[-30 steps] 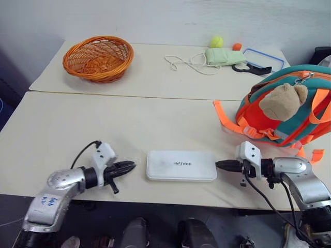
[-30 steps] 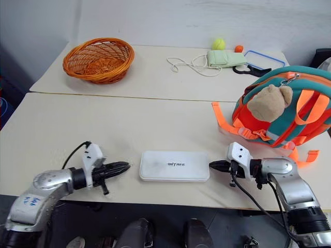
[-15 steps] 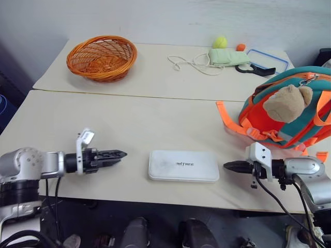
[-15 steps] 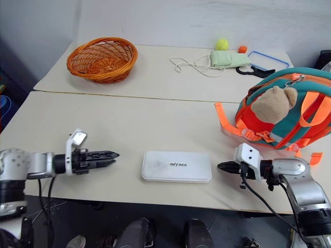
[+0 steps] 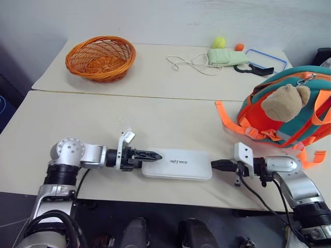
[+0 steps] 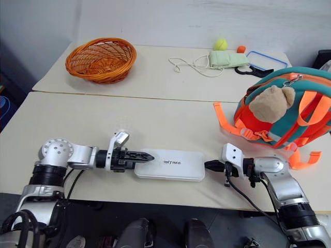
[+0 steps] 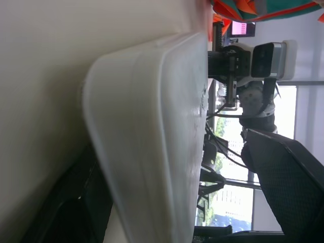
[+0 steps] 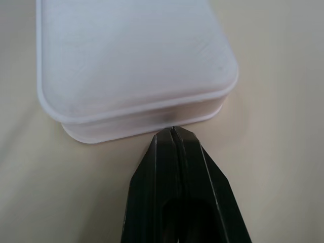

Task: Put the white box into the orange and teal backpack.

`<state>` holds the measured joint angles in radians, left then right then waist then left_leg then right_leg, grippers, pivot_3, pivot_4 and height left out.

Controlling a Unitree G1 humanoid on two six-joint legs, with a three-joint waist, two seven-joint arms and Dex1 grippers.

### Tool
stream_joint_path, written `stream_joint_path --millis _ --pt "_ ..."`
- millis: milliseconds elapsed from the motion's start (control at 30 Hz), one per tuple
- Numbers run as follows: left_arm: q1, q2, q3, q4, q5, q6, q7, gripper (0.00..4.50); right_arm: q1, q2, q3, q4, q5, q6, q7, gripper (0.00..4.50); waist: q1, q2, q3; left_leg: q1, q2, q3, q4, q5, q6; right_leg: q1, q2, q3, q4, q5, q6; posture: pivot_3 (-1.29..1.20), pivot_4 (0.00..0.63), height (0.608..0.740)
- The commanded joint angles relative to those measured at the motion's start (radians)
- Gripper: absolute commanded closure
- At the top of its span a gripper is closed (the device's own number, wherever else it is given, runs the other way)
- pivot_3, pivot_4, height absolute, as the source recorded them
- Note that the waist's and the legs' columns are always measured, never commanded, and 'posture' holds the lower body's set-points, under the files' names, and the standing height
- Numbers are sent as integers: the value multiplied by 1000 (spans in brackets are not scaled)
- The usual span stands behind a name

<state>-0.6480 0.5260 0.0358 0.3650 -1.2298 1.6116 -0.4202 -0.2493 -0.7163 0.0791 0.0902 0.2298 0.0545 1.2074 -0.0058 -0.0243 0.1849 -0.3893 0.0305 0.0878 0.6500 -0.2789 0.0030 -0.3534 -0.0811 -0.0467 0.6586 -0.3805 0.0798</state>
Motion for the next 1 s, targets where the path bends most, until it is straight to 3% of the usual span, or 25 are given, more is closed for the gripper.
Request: stream_joint_path --millis 33,133,300,367,500,633,733,867,1000 --pt "-12 -29 6 11 -60 3 20 470 -7 19 20 -2 -5 -20 -1 4500 -2 0 0 0 0 0 0 0 0 0 0 0 0 0 0 0 150 740" --pt "-10 -67 59 5 -53 3 48 1069 -4 38 19 -16 1 -12 -12 4500 -3 0 0 0 1 0 0 0 -1 0 1 0 0 0 0 0 150 740" --pt "27 -38 47 -71 -116 3 32 2633 62 37 -57 -88 86 53 -33 4500 -2 0 0 0 1 0 0 1 -1 0 1 0 0 0 0 0 150 740" --pt "42 -17 41 -106 -139 3 23 3224 114 31 -111 -138 135 68 -46 3921 0 0 0 0 1 0 -1 1 -1 0 1 0 -1 0 0 0 150 740" --pt "93 -18 131 -223 -128 -41 -7 3320 262 22 -240 -257 214 116 -113 2588 2 0 0 -1 0 -1 -1 1 -1 0 0 0 -2 0 0 0 150 740" --pt "193 13 214 -415 -34 -301 -184 3320 498 50 -493 -351 284 123 -209 1220 7 0 0 -1 0 -1 -3 1 -1 0 0 -1 -4 0 0 0 150 740" --pt "275 37 288 -503 18 -493 -363 3320 589 87 -671 -338 339 129 -293 127 2 0 0 -1 0 0 -4 0 -2 1 2 0 -6 0 0 0 150 740" --pt "334 80 355 -516 44 -596 -454 3320 600 80 -819 -237 346 76 -328 31 -3 1 0 2 1 3 -5 0 -2 3 2 2 -7 0 0 0 150 740" --pt "356 128 329 -528 107 -669 -538 3320 458 5 -835 -126 351 56 -330 31 -10 1 1 3 1 3 -6 0 -1 3 2 3 -7 0 0 0 150 740"
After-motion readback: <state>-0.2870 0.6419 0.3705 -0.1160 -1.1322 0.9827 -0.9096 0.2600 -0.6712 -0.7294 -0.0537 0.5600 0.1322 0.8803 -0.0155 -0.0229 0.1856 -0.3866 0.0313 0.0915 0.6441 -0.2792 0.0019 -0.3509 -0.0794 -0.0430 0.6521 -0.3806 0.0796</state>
